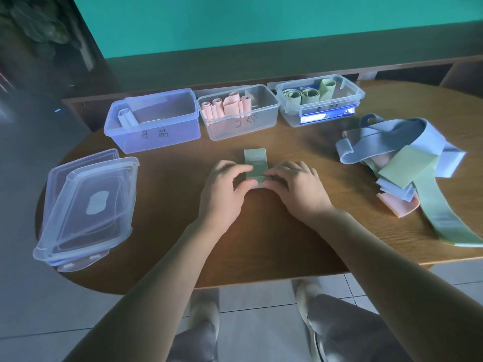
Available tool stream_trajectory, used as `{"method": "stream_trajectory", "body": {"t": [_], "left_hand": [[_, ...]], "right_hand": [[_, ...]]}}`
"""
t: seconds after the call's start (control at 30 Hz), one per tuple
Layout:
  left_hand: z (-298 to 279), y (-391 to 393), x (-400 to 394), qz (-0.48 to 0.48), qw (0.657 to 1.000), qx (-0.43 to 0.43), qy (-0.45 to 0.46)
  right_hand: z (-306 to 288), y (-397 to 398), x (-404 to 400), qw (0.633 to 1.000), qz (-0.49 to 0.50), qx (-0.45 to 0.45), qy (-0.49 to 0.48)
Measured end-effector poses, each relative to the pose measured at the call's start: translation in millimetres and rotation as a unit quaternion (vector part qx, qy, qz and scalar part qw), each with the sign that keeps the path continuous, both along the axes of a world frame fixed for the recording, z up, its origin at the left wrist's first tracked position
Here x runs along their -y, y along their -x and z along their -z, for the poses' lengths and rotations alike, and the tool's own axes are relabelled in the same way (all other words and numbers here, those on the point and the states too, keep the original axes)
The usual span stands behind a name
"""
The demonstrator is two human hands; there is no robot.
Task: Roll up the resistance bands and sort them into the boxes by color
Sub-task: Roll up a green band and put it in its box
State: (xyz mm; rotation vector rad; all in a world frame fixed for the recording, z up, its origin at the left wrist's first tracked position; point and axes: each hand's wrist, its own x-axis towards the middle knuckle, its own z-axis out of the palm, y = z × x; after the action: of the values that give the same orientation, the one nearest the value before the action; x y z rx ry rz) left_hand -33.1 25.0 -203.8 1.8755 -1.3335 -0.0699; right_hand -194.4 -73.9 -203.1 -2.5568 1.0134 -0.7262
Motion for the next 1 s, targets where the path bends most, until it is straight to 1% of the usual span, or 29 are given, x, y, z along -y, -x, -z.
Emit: {"method": "stream_trajectory", "body": {"t": [0.07, 0.1, 0.17, 0.27, 0.37, 0.43, 0.6, 0.77, 0.9, 1.0], "left_hand": [[-3.5, -1.4, -0.8, 0.019, 0.998, -0.054, 0.028], [-4.3, -2.1, -0.4, 0.023, 0.997, -0.066, 0.028], [-3.9, -4.6, 2.3, 0.027, 0.998, -0.058, 0.025], [-2.9, -8.2, 6.4, 0.038, 0.999, -0.019, 0.028], [-7.8, -10.8, 6.8, 0.041, 0.998, -0.04, 0.002], [-9.6, -15.4, 8.3, 0.039, 0.997, -0.056, -0.022], [-8.2, -21.1, 14.8, 0.03, 0.995, -0.083, -0.047], [-12.7, -22.8, 23.8, 0.014, 0.988, -0.141, -0.065], [-14.3, -20.8, 30.0, 0.008, 0.989, -0.135, -0.058], [-18.5, -21.8, 31.1, 0.017, 0.99, -0.126, -0.06]], "right_hand": [[-0.8, -0.5, 1.8, 1.0, 0.002, 0.011, -0.022], [-1.1, -0.4, 2.8, 0.999, 0.003, 0.015, -0.034], [-1.8, -1.3, 5.2, 0.999, 0.005, 0.018, -0.051], [-2.5, -4.7, 7.6, 0.998, -0.002, 0.035, -0.058], [-0.7, -8.8, 9.6, 0.993, -0.047, 0.093, -0.048], [1.5, -11.0, 11.7, 0.992, -0.057, 0.108, -0.034], [6.9, -18.8, 21.9, 0.995, -0.026, 0.09, -0.028], [3.6, -8.9, 29.3, 0.994, -0.072, 0.066, -0.056], [4.1, -11.9, 34.8, 0.995, -0.053, 0.051, -0.06], [2.0, -12.7, 34.3, 0.992, -0.06, 0.078, -0.082]]}}
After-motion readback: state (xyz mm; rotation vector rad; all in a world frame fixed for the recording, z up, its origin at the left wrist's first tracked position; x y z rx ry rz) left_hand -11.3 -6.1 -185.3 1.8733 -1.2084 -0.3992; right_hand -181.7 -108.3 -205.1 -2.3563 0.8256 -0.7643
